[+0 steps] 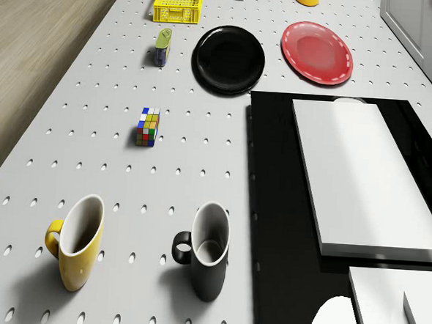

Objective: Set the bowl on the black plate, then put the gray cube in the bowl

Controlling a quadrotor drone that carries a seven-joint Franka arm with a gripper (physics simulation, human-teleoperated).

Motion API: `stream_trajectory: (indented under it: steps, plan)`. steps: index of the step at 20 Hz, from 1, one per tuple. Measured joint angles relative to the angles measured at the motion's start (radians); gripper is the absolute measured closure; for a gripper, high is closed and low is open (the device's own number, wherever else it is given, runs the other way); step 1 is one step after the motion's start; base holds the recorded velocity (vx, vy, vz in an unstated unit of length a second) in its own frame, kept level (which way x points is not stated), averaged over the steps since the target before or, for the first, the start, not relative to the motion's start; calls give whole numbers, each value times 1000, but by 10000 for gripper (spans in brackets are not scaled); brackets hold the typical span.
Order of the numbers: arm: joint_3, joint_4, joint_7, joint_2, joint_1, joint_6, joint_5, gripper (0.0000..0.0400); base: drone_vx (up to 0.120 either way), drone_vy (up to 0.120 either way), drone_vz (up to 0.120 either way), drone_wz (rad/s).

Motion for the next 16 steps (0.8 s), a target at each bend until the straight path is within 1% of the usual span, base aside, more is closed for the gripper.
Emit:
stream_trajectory:
  steps: [10,11,16]
  plan:
    - [2,-4,0,-5,-1,7,-2,0,4,0,0,0]
    - [3,-5,0,-5,-1,8,-3,0,120,-40,0,0]
    - [6,-8,0,-8,-3,12,-7,0,120,-120,0,0]
